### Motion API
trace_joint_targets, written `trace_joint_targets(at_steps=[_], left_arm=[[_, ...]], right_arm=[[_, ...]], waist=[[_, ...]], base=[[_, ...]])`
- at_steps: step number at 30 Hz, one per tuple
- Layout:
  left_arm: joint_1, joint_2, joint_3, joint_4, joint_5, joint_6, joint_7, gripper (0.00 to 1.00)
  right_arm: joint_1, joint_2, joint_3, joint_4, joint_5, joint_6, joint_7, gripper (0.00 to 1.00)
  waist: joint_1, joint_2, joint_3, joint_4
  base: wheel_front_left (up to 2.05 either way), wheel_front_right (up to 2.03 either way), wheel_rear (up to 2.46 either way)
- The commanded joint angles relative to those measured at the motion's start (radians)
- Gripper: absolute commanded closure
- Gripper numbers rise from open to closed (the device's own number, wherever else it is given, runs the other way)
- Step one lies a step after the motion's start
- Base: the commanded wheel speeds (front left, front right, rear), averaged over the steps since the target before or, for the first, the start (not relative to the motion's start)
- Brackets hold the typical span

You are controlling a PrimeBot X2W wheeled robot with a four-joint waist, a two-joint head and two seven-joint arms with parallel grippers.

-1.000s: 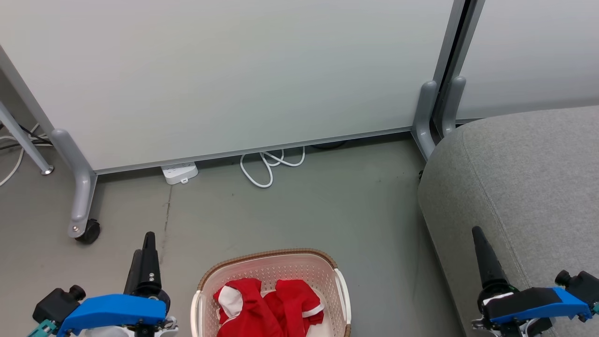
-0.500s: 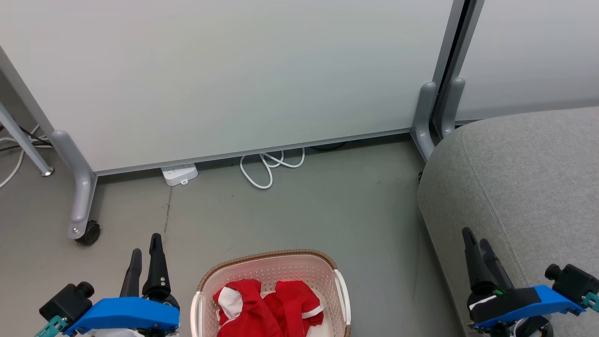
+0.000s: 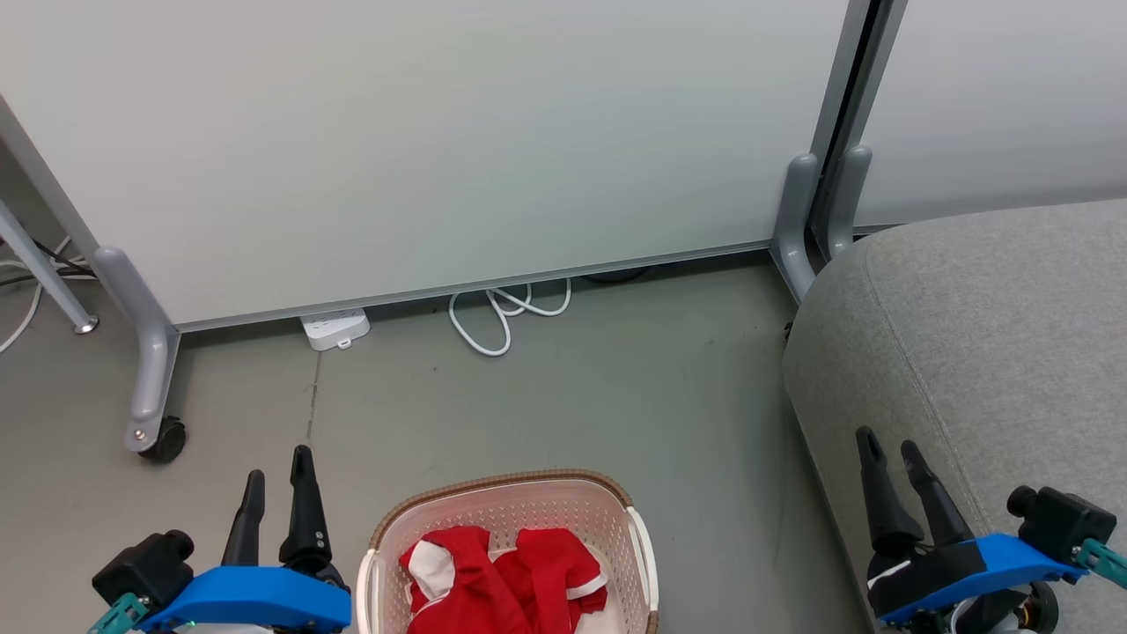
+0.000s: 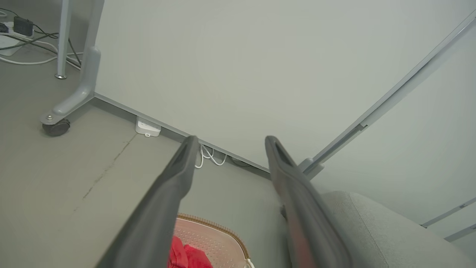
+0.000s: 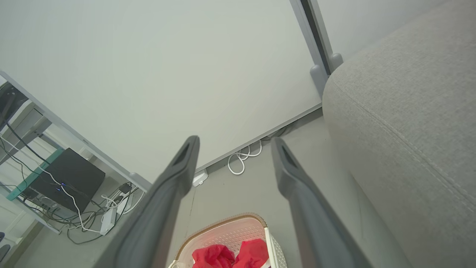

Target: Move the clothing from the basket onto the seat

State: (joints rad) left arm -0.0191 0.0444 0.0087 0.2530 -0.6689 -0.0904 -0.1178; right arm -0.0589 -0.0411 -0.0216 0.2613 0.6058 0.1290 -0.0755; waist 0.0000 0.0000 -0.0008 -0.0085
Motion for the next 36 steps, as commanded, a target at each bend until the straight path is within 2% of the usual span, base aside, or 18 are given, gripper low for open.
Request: trace_joint_targets(at_steps=[1, 18, 36], left_arm=[[-0.003, 0.007, -0.006, -0.004, 0.033, -0.005, -0.012, 0.00], [0.001, 0.007, -0.009, 0.022, 0.191, -0.003, -0.056, 0.00], [0.001, 0.007, -0.003, 0.048, 0.311, -0.004, -0.097, 0.00]], right_arm=[[-0.019, -0.008, 0.004, -0.016, -0.035, 0.001, -0.010, 0.00], [-0.022, -0.010, 0.006, -0.010, -0.215, 0.002, -0.041, 0.00], [-0.020, -0.011, -0.001, -0.012, -0.384, 0.002, -0.061, 0.00]], waist=[[0.0000, 0.0000, 0.000, -0.001], [0.0000, 0.0000, -0.001, -0.005], [0.0000, 0.0000, -0.001, -0.010]], base=[[0.00, 0.00, 0.00], [0.00, 0.00, 0.00], [0.00, 0.00, 0.00]])
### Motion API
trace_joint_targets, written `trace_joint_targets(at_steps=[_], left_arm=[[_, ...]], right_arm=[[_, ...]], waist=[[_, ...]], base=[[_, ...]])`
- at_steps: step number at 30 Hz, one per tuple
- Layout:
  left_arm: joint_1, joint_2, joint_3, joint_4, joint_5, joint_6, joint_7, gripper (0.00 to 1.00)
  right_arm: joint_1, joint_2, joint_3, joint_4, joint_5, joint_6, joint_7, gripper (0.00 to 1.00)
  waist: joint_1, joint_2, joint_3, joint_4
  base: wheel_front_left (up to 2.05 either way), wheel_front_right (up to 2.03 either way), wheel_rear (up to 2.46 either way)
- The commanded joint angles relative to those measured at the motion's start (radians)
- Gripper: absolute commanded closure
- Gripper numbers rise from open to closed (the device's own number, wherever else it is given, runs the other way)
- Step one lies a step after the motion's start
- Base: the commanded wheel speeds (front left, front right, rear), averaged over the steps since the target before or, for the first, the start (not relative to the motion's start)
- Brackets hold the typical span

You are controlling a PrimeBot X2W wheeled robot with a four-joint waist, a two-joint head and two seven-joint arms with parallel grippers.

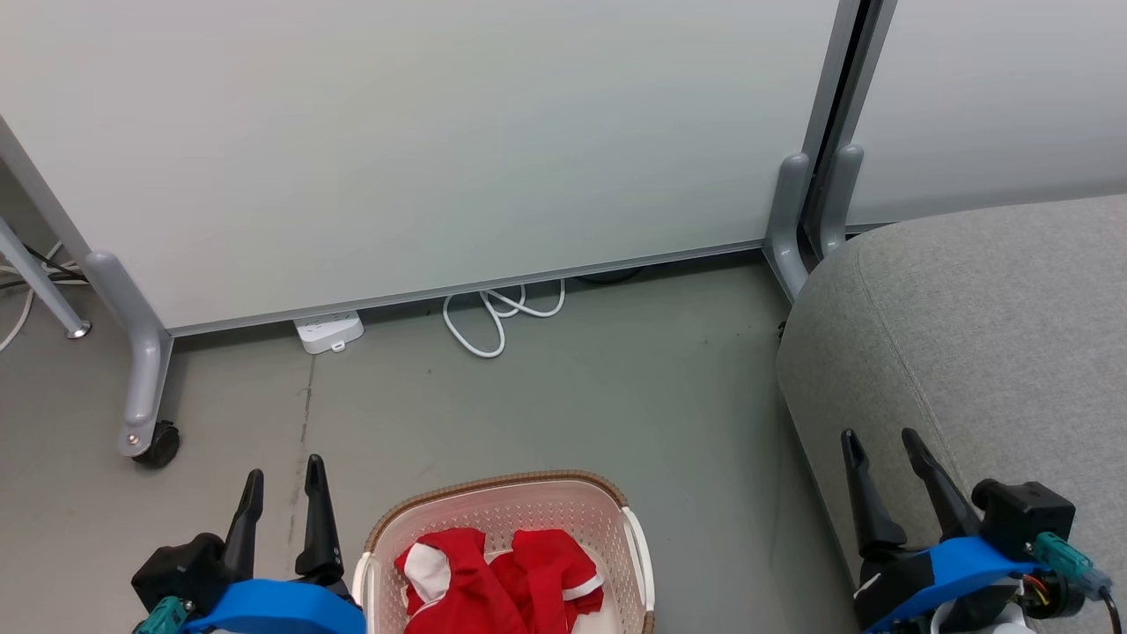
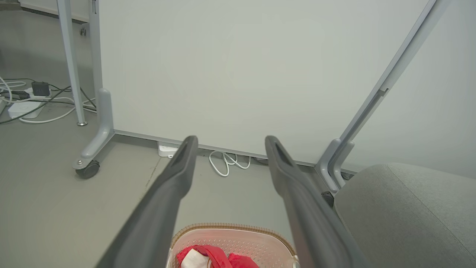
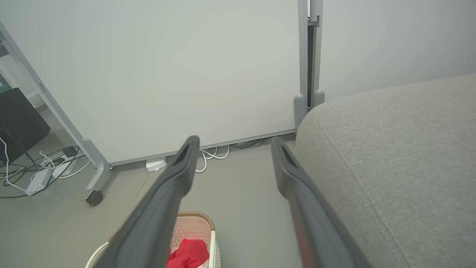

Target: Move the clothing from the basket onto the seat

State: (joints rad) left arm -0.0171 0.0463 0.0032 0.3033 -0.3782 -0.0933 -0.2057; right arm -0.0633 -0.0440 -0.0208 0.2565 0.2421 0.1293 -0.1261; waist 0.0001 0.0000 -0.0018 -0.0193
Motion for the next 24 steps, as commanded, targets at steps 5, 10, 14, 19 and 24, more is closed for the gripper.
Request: trace_joint_targets(at_steps=[5, 10, 14, 19, 24], left_arm=[[0.000, 0.005, -0.001, -0.001, 0.051, -0.003, -0.018, 0.00], [0.001, 0.005, -0.003, 0.000, 0.074, -0.003, -0.028, 0.00], [0.008, 0.005, -0.007, -0.004, 0.095, 0.002, -0.035, 0.00], [0.012, 0.006, -0.015, -0.005, 0.130, 0.007, -0.045, 0.00], [0.015, 0.006, -0.022, -0.003, 0.160, 0.012, -0.054, 0.00]], right_arm=[[-0.018, -0.008, -0.001, -0.006, -0.060, 0.002, -0.017, 0.00], [-0.018, -0.008, 0.001, -0.005, -0.089, 0.002, -0.022, 0.00], [-0.018, -0.009, 0.003, -0.001, -0.119, 0.002, -0.028, 0.00], [-0.018, -0.009, 0.006, 0.002, -0.154, 0.002, -0.037, 0.00], [-0.018, -0.009, 0.009, 0.004, -0.190, 0.001, -0.044, 0.00]], waist=[[-0.0001, 0.0000, 0.000, 0.000], [-0.0001, 0.0000, -0.001, -0.002], [-0.0001, 0.0000, -0.002, -0.002], [-0.0001, 0.0000, -0.005, -0.002], [-0.0001, 0.0000, -0.008, -0.002]], base=[[0.00, 0.00, 0.00], [0.00, 0.00, 0.00], [0.00, 0.00, 0.00], [0.00, 0.00, 0.00], [0.00, 0.00, 0.00]])
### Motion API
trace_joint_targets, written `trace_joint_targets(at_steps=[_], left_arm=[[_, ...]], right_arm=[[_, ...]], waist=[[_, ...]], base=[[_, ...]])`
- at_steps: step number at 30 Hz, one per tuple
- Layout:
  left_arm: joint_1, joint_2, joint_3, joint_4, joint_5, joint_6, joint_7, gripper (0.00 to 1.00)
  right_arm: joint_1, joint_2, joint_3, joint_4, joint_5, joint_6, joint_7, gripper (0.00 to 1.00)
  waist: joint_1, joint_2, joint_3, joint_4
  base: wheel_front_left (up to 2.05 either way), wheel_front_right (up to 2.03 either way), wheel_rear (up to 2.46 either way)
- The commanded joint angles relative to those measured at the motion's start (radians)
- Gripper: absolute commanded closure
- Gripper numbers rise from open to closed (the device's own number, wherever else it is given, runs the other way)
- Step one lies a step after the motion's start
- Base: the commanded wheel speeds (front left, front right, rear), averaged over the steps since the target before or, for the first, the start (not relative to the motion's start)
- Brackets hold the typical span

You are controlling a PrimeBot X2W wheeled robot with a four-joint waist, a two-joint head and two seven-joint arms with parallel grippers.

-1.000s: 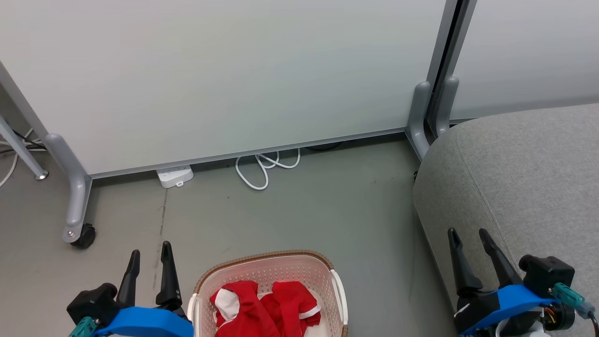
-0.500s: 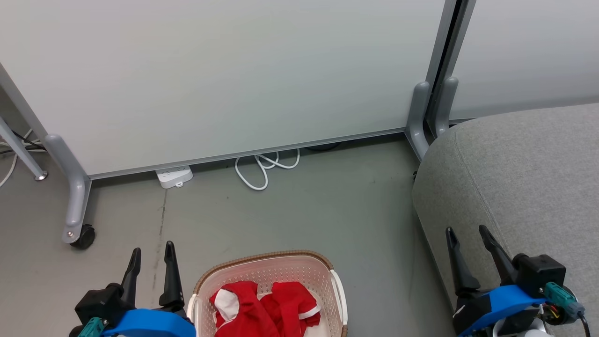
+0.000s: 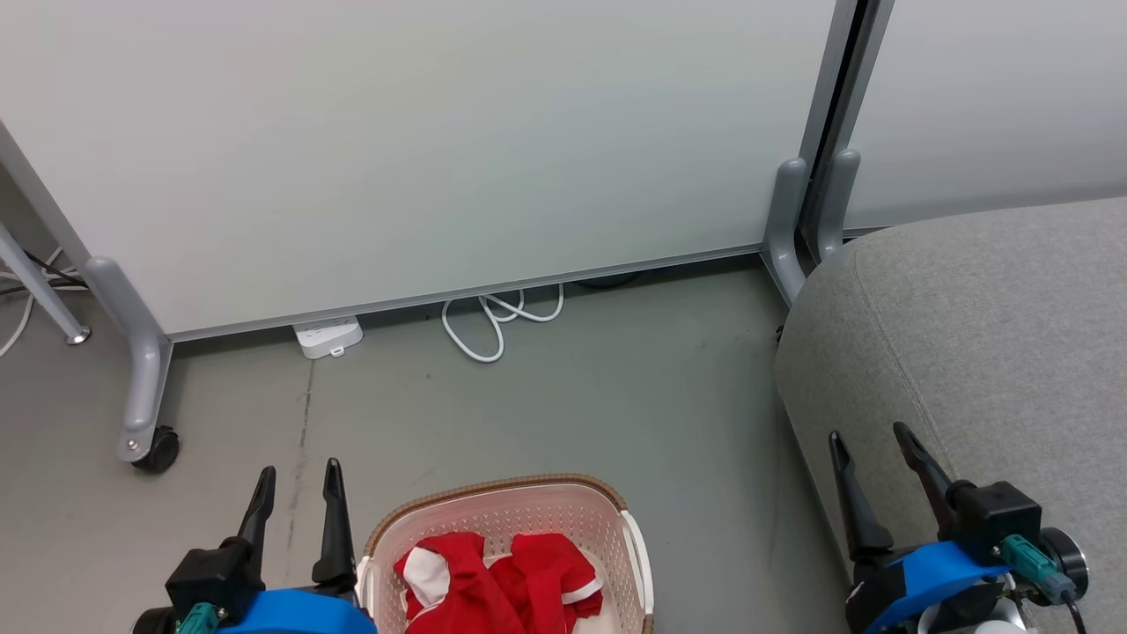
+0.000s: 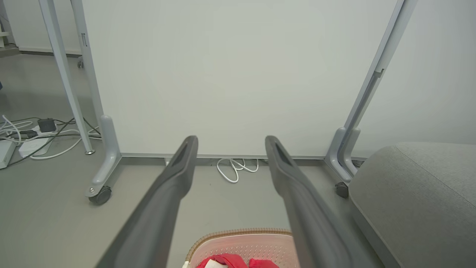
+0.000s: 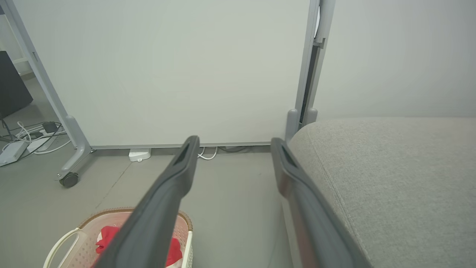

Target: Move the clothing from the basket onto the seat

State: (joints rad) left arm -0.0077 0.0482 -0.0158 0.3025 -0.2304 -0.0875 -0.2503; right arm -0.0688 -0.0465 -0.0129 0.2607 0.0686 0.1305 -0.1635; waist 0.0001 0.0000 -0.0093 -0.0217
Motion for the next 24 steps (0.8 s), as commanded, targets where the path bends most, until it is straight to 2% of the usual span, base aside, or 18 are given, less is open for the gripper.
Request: trace_joint_targets(at_steps=[1, 5, 24], left_arm=[[0.006, 0.004, -0.005, -0.002, 0.019, 0.007, -0.010, 0.00], [0.010, 0.004, -0.006, -0.001, 0.045, 0.007, -0.017, 0.00], [0.017, 0.003, -0.009, 0.015, 0.034, 0.001, -0.016, 0.00]], right_arm=[[-0.012, -0.007, 0.002, 0.000, -0.023, 0.000, -0.007, 0.00], [-0.012, -0.007, 0.005, 0.000, -0.050, 0.000, -0.014, 0.00], [-0.013, -0.006, 0.008, 0.002, -0.028, 0.000, -0.020, 0.00]], waist=[[-0.0001, 0.0000, -0.001, 0.000], [-0.0001, 0.0000, -0.002, -0.002], [-0.0001, 0.0000, 0.011, -0.013]], base=[[0.00, 0.00, 0.00], [0.00, 0.00, 0.00], [0.00, 0.00, 0.00]])
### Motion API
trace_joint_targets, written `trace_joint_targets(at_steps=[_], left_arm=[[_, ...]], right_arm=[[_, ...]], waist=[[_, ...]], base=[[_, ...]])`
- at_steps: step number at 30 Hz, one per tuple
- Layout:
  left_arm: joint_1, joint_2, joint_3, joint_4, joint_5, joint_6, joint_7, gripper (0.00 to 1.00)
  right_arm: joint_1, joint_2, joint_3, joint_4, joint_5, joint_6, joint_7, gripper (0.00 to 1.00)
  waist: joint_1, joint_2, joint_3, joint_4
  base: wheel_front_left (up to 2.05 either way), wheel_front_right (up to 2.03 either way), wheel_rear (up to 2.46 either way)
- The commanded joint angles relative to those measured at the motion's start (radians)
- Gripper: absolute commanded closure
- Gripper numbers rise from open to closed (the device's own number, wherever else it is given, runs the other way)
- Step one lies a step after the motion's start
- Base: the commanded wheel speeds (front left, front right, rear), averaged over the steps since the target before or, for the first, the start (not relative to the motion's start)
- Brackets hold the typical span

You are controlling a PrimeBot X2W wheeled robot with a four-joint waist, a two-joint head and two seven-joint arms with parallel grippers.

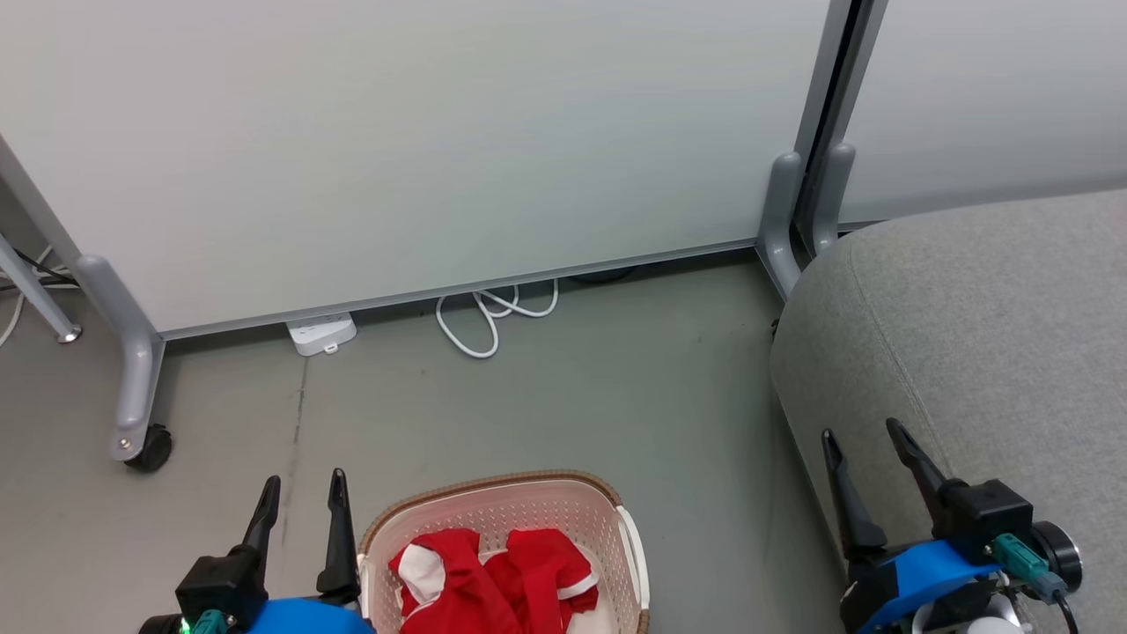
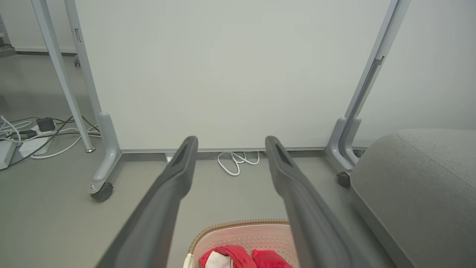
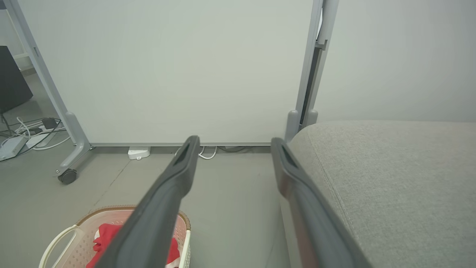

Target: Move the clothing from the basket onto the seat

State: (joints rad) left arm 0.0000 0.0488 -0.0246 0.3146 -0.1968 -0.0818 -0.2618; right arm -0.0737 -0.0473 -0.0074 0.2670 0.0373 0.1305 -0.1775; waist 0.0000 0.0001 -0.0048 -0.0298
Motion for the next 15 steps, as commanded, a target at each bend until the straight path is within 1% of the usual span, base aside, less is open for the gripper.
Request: trace_joint_targets(at_steps=[1, 4, 8, 15], left_arm=[[0.007, 0.003, 0.001, 0.009, 0.001, -0.004, -0.005, 0.00], [-0.020, 0.016, 0.002, 0.029, 0.010, -0.008, -0.005, 0.00], [-0.077, 0.039, -0.010, 0.077, 0.014, -0.018, 0.001, 0.00], [-0.215, 0.085, -0.020, 0.184, -0.008, -0.031, 0.083, 0.00]], right_arm=[[-0.014, -0.006, 0.008, -0.008, 0.005, 0.000, -0.005, 0.00], [-0.044, -0.005, 0.027, -0.021, 0.017, 0.000, -0.007, 0.00], [-0.089, -0.005, 0.051, -0.044, 0.042, 0.000, -0.022, 0.00], [-0.185, -0.005, 0.109, -0.068, 0.085, 0.000, -0.048, 0.00]], waist=[[0.0000, -0.0001, 0.016, -0.011], [0.0000, -0.0001, 0.068, -0.034], [0.0000, -0.0001, 0.171, -0.064], [0.0000, -0.0001, 0.378, -0.129]], base=[[0.00, 0.00, 0.00], [0.00, 0.00, 0.00], [0.00, 0.00, 0.00], [0.00, 0.00, 0.00]])
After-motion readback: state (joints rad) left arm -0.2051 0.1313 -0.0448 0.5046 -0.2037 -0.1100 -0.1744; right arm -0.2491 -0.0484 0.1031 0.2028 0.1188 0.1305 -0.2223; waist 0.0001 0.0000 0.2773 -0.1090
